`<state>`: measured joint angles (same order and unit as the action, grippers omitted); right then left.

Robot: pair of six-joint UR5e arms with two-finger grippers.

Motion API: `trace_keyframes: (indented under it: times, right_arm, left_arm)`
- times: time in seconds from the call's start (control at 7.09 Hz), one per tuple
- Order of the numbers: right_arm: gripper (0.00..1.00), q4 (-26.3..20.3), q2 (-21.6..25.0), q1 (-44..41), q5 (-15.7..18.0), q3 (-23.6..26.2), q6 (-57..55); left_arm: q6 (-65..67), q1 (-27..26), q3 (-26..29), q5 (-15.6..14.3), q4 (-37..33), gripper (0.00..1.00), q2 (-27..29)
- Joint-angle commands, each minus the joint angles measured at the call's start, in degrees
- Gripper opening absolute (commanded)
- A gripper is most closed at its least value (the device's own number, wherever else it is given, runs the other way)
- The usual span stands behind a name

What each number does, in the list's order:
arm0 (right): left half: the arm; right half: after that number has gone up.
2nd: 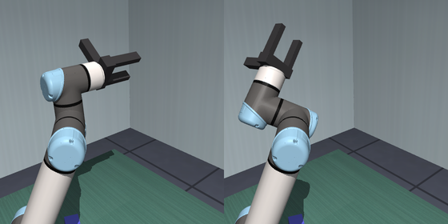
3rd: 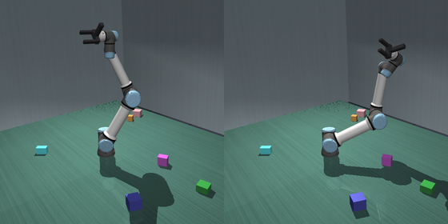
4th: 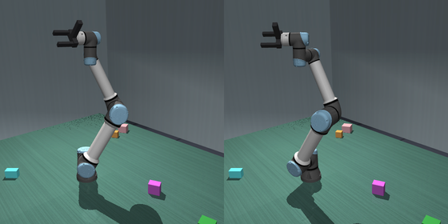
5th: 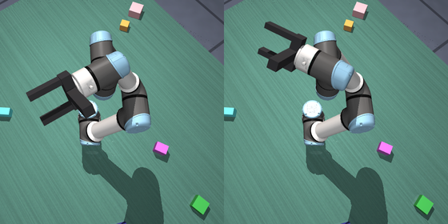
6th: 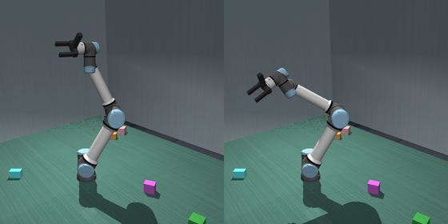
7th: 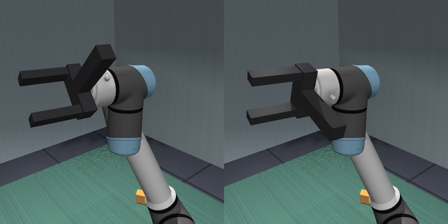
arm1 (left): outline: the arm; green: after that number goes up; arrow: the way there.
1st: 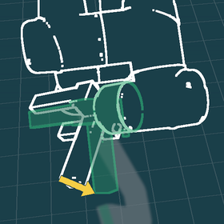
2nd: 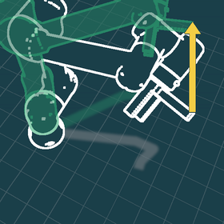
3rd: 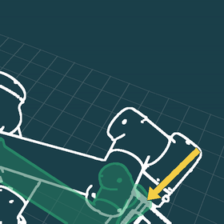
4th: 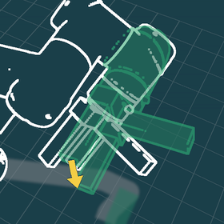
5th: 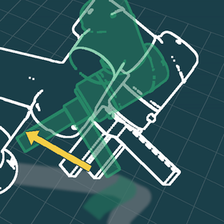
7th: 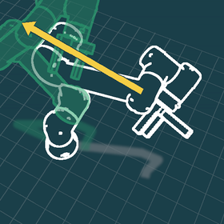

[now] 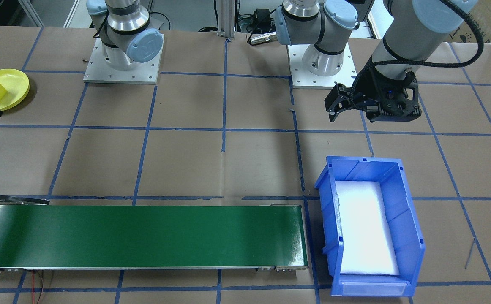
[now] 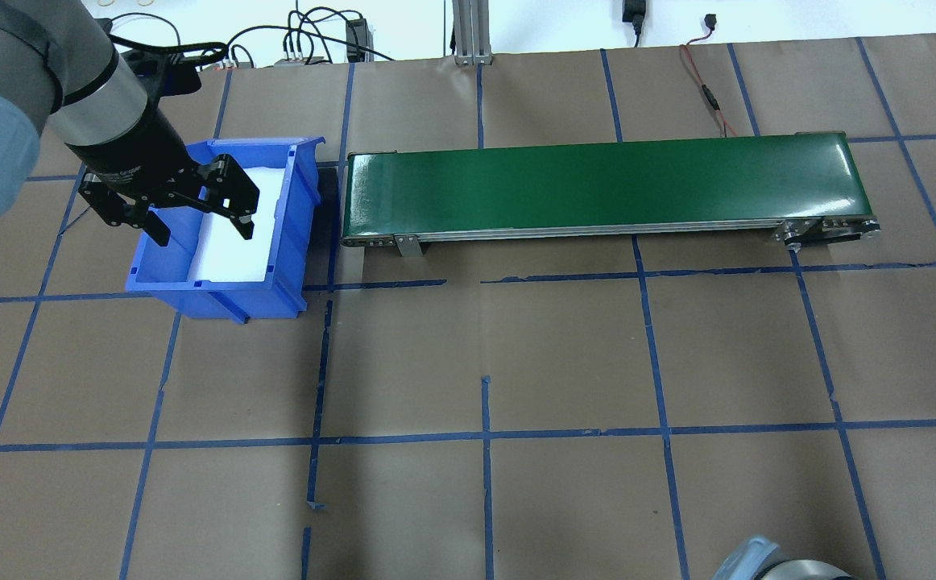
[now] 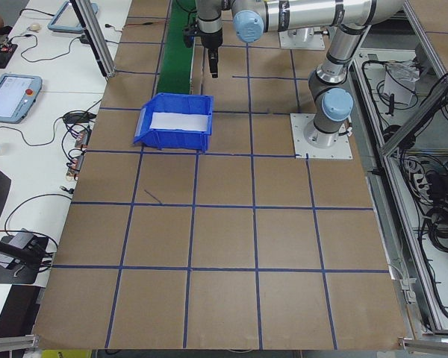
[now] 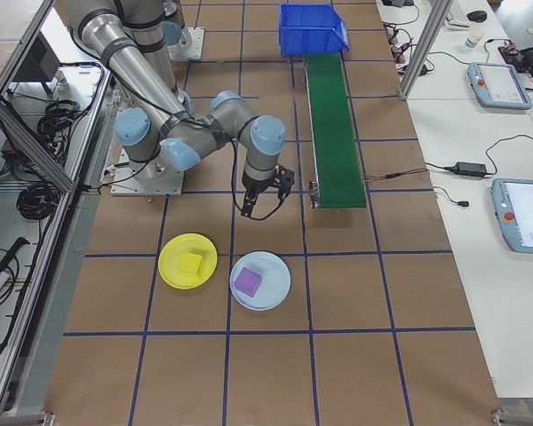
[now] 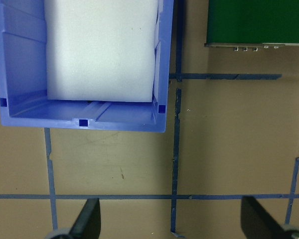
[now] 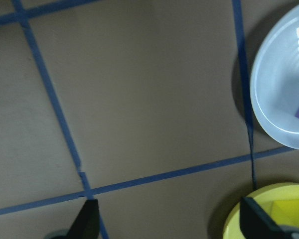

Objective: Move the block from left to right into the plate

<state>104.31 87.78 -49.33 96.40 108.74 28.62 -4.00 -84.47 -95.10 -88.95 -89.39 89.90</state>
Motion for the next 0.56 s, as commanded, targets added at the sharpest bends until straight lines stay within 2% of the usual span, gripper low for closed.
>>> trace_keyframes:
  times: [0.0,0.14,0.28,0.42]
  right_arm:
    - [1.00,-8.0,1.6,-14.0,-0.6,-6.9,-7.9]
    - [1.00,-12.3,1.9,-19.0,-3.8,-11.3,-11.6]
    - [1.00,-14.5,1.2,-23.6,-4.1,-15.8,-15.0]
    - [1.00,-15.3,1.3,-27.1,-4.2,-18.2,-17.7]
  left_arm:
    - [0.0,0.0,-0.1,0.1,0.0,1.00,0.0]
    - [0.0,0.0,-0.1,0.0,0.0,1.00,0.0]
    - [0.0,0.0,-0.1,0.1,0.1,1.00,0.0]
    - [0.0,0.0,-0.1,0.0,0.1,1.00,0.0]
